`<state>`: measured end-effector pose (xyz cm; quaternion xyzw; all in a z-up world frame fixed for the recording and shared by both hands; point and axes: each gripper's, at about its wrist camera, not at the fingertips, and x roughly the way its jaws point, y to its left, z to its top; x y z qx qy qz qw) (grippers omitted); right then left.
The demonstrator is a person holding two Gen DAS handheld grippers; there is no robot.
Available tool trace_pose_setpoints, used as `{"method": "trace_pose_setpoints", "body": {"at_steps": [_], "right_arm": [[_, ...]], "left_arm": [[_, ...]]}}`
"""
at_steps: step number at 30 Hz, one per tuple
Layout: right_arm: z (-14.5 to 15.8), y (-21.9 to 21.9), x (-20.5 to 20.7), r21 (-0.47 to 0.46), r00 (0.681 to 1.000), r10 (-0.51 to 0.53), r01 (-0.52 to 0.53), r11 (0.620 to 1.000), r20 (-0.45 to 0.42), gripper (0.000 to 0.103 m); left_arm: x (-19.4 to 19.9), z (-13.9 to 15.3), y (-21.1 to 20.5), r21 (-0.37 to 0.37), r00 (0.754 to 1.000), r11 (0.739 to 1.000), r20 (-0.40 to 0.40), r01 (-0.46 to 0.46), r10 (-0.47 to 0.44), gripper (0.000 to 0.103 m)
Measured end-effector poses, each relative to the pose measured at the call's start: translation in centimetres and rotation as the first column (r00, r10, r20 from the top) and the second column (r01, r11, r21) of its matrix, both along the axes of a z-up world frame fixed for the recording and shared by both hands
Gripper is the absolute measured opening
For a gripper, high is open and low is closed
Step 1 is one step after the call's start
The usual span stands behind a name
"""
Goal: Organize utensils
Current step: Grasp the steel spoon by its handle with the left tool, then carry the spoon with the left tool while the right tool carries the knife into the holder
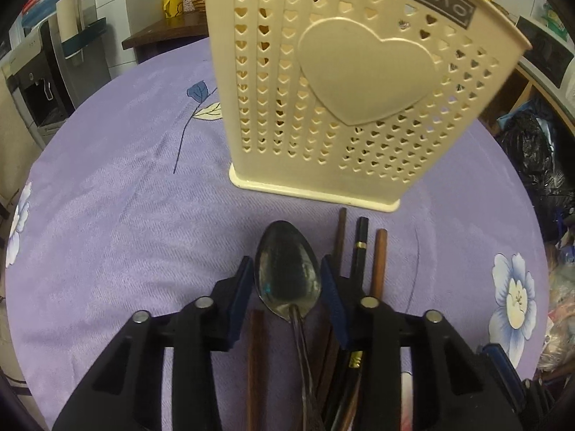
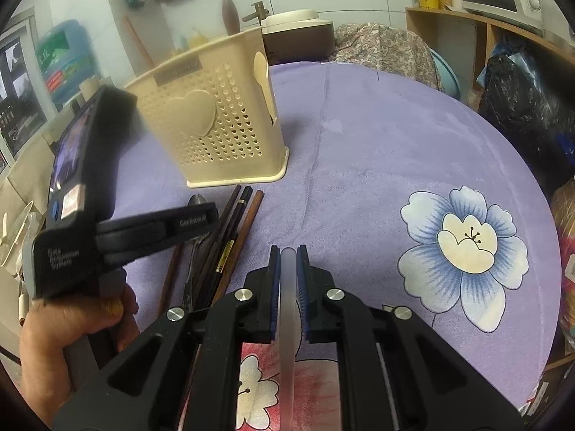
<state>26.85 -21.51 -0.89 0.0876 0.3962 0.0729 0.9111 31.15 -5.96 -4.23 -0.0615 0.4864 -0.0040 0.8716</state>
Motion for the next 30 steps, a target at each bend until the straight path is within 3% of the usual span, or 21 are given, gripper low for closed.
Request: {"method": "trace_pose_setpoints", "body": {"at_steps": [6, 10, 12, 15, 19, 21, 30], "right_arm": [[1.0, -0.5, -0.1, 0.010, 1.000, 0.008, -0.008, 1.000, 0.027, 0.010], [2.5, -1.4, -0.6, 0.055, 0.998, 0.017, -0.020, 0.998, 0.059, 0.010], [3.8, -1.9, -1.1, 0.065, 0.996, 0.022, -0.028, 0.998, 0.087, 0.010], [5.6, -2.4, -1.9, 0.055, 0.990, 0.031, -0.039, 0.998, 0.137, 0.010], [8.0, -2.4, -2.7, 0.024, 0.978, 0.046, -0.052, 0.998, 0.203, 0.010], [8.8, -2.1, -2.8, 0.007, 0.971, 0.056, -0.059, 0.998, 0.231, 0.003], [8.5, -1.8, -1.1, -0.037, 0.977, 0.068, -0.062, 0.997, 0.200, 0.001]], "left_arm": [[-1.4, 0.6, -0.8, -0.036, 0.999, 0.999, 0.024, 0.023, -0.022, 0.038], [-2.4, 3.2, -0.1, -0.092, 0.994, 0.994, 0.096, 0.066, -0.057, 0.038], [-3.6, 5.4, 0.4, -0.113, 0.983, 0.989, 0.166, 0.100, -0.081, 0.038], [-5.2, 8.3, 1.2, -0.086, 0.960, 0.988, 0.258, 0.130, -0.104, 0.038], [-5.7, 10.4, 2.9, -0.082, 0.939, 0.987, 0.326, 0.141, -0.107, 0.038], [-6.3, 11.2, 3.8, -0.083, 0.925, 0.989, 0.371, 0.126, -0.087, 0.038], [-5.4, 11.0, 5.6, -0.094, 0.924, 0.991, 0.380, 0.090, -0.048, 0.038]]}}
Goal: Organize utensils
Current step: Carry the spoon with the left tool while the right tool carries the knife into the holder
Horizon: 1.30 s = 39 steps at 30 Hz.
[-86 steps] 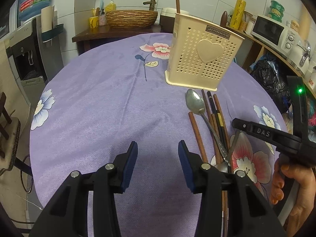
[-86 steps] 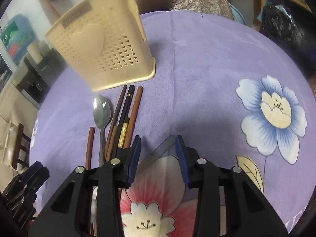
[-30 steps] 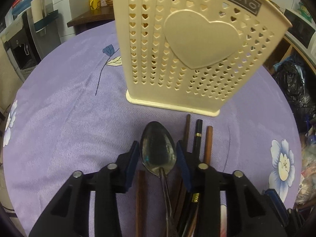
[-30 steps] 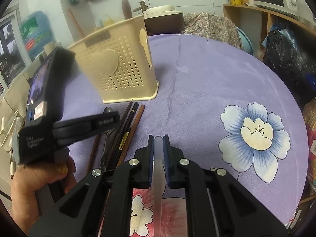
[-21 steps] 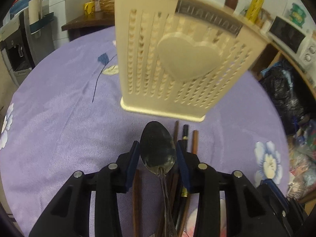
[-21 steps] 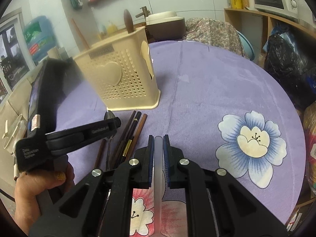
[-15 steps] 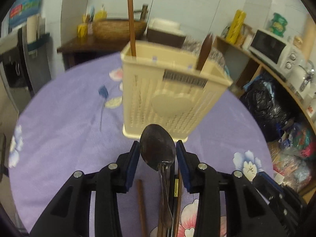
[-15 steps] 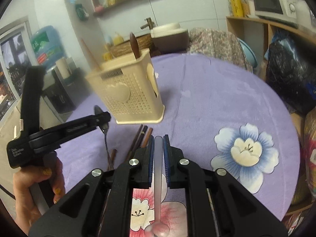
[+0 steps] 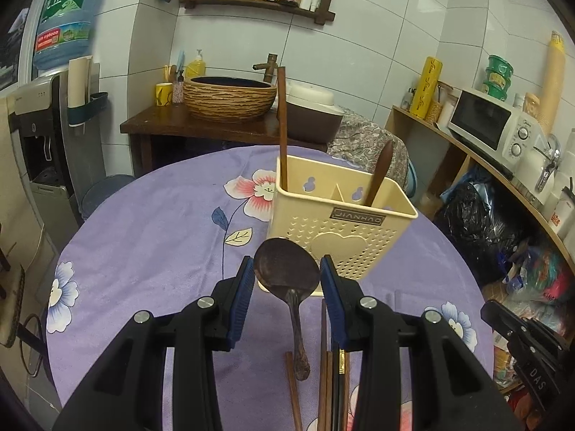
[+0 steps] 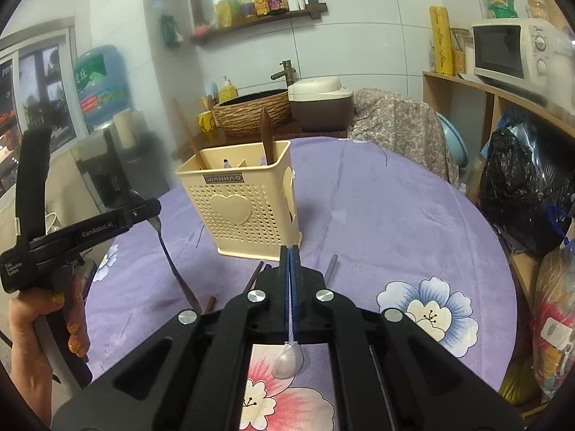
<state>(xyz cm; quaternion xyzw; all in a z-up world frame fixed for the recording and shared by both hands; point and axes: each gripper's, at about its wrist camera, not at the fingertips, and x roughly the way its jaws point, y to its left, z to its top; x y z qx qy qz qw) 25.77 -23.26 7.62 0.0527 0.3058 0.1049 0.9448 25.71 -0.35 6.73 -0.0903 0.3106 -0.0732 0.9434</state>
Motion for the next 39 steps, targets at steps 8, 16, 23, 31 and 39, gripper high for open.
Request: {"method": "trace_pose_setpoints", "body": {"at_steps": [8, 16, 23, 31, 39], "right_arm": [[-5.1, 0.9, 5.0, -0.041, 0.986, -0.059, 0.053, 0.998, -0.156, 0.030], [-11.2, 1.7, 10.6, -0.086, 0.925, -0.199, 0.181, 0.980, -0.323, 0.030], [-11.6, 3.1, 11.2, -0.197, 0.922, -0.264, 0.213, 0.957, -0.284, 0.025], [-11.6, 1.8, 10.9, -0.132, 0.931, -0.234, 0.205, 0.970, -0.280, 0.010], [-8.2, -1.3, 7.9, 0.071, 0.966, -0.149, 0.167, 0.983, -0.211, 0.010]], "left_arm": [[-0.1, 0.3, 0.6, -0.002, 1.000, 1.000, 0.011, -0.003, 0.003, 0.038], [0.2, 0.4, 0.6, 0.013, 1.000, 1.000, 0.017, -0.007, 0.007, 0.038], [0.6, -0.3, 0.5, 0.024, 1.000, 1.000, 0.013, -0.009, 0.009, 0.038], [0.2, -0.4, 0.3, 0.054, 0.999, 0.998, 0.032, -0.018, 0.017, 0.038], [-0.4, 0.1, 0.0, 0.072, 0.999, 0.997, 0.052, -0.014, 0.010, 0.038]]}}
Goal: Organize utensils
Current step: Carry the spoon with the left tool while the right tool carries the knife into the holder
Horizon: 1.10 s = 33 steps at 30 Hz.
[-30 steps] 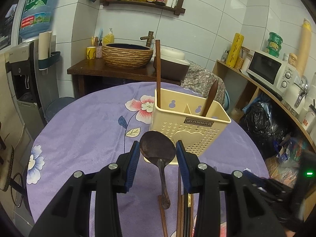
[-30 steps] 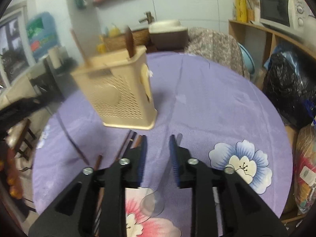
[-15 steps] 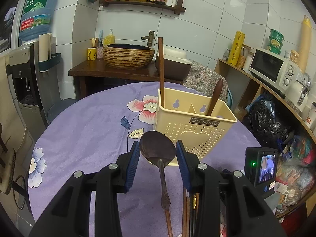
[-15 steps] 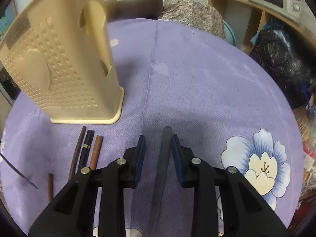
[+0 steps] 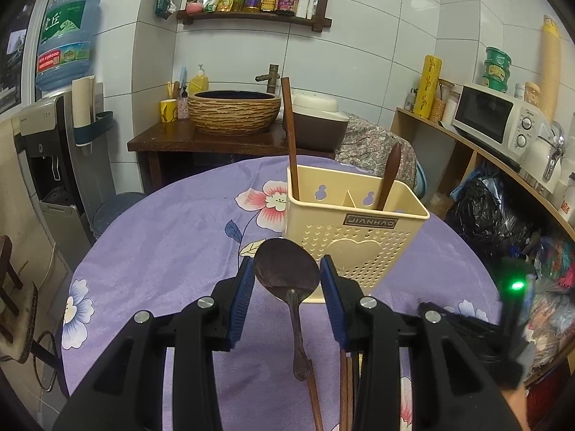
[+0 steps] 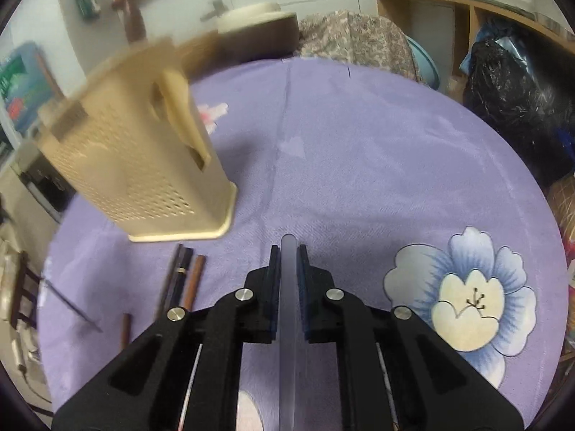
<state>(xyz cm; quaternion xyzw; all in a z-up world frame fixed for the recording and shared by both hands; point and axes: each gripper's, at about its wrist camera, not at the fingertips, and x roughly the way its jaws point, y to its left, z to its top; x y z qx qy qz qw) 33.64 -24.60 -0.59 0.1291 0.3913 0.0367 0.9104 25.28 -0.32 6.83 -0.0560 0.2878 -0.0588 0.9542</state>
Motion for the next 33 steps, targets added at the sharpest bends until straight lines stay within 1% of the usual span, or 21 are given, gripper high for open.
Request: {"method": "trace_pose_setpoints", "body": {"at_steps": [3, 6, 8, 12, 15, 18, 19, 20, 23, 26, 33], "right_arm": [[2.6, -1.1, -2.6, 0.022, 0.997, 0.025, -0.027, 0.999, 0.078, 0.010], [4.8, -1.4, -4.8, 0.009, 0.987, 0.060, -0.062, 0.998, 0.148, 0.010], [5.8, -1.4, -5.9, 0.008, 0.981, 0.077, -0.079, 0.997, 0.177, 0.010], [7.1, -1.4, -7.0, 0.038, 0.967, 0.122, -0.133, 0.990, 0.222, 0.010], [7.9, -1.4, -7.7, 0.050, 0.961, 0.130, -0.146, 0.988, 0.242, 0.010], [8.7, -1.8, -8.2, 0.089, 0.954, 0.142, -0.171, 0.981, 0.265, 0.010], [8.9, -2.0, -8.4, 0.122, 0.948, 0.150, -0.190, 0.974, 0.282, 0.010], [8.9, -2.1, -8.4, 0.135, 0.943, 0.157, -0.204, 0.970, 0.292, 0.010], [8.7, -1.7, -8.0, 0.080, 0.949, 0.147, -0.176, 0.981, 0.280, 0.010], [8.0, -1.6, -7.5, 0.094, 0.955, 0.152, -0.181, 0.979, 0.253, 0.010], [6.2, -1.6, -6.9, 0.079, 0.966, 0.138, -0.158, 0.984, 0.217, 0.010]], "left_arm": [[-0.3, 0.2, 0.2, -0.005, 1.000, 1.000, 0.008, 0.001, -0.001, 0.038], [-0.7, 0.6, 0.2, -0.002, 1.000, 1.000, 0.020, 0.004, -0.004, 0.038], [-0.8, 0.7, 0.2, -0.003, 1.000, 1.000, 0.025, 0.005, -0.005, 0.038], [-1.1, 1.0, 0.2, -0.006, 0.999, 1.000, 0.032, 0.004, -0.004, 0.038], [-1.3, 1.2, 0.4, -0.018, 1.000, 1.000, 0.030, 0.007, -0.006, 0.038], [-1.6, 1.8, 0.7, -0.020, 0.999, 1.000, 0.044, 0.002, -0.001, 0.038], [-1.7, 2.0, 0.8, -0.021, 0.999, 1.000, 0.050, 0.002, -0.001, 0.038], [-1.8, 2.1, 0.8, -0.020, 0.999, 1.000, 0.054, 0.001, 0.000, 0.038], [-1.9, 2.4, 0.7, -0.017, 0.998, 1.000, 0.060, 0.003, -0.002, 0.038], [-2.0, 2.4, 0.6, -0.009, 0.998, 1.000, 0.062, 0.006, -0.006, 0.038], [-1.9, 2.3, 0.4, -0.006, 0.998, 1.000, 0.059, 0.007, -0.007, 0.038]]}}
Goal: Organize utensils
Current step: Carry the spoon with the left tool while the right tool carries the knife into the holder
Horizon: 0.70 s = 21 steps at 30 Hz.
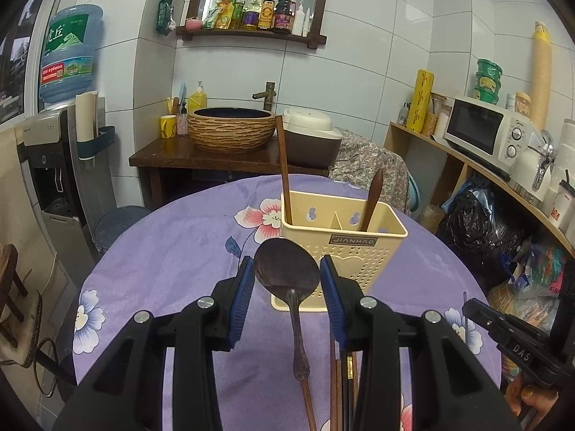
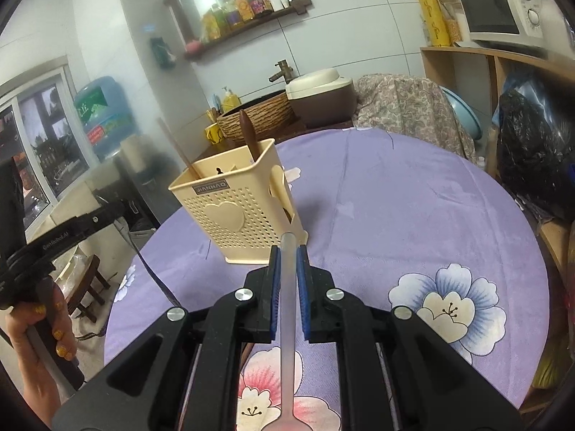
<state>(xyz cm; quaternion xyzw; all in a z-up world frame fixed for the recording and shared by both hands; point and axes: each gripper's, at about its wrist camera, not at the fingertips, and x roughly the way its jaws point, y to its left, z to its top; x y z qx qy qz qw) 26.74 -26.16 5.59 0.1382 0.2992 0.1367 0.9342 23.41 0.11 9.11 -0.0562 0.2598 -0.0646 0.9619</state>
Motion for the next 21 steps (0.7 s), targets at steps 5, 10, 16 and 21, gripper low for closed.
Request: {"method": "trace_pose_setpoints", "body": {"at_steps": [5, 10, 16, 21], "right_arm": [[-0.17, -0.04, -0.29, 0.004, 1.000, 0.005, -0.005, 1.000, 0.012, 0.010], [-0.58, 0.02, -0.29, -0.007, 1.000, -0.003, 0.003, 1.000, -0.002, 0.010], [-0.78, 0.24, -0.52, -0.026, 1.000, -0.011, 0.011, 1.000, 0.001, 0.010], [-0.70, 0.33, -0.64, -0.028, 1.000, -0.014, 0.014, 1.000, 0.001, 0.010]], "left_arm": [[0.02, 0.13, 0.29, -0.002, 1.000, 1.000, 0.002, 0.000, 0.000, 0.038], [0.09, -0.16, 0.53, -0.002, 1.000, 1.000, -0.004, -0.001, 0.001, 0.038], [0.13, -0.34, 0.32, 0.002, 1.000, 1.000, -0.009, 0.005, -0.005, 0.038], [0.06, -0.20, 0.36, 0.001, 1.000, 1.000, -0.002, 0.004, -0.004, 0.038]]}}
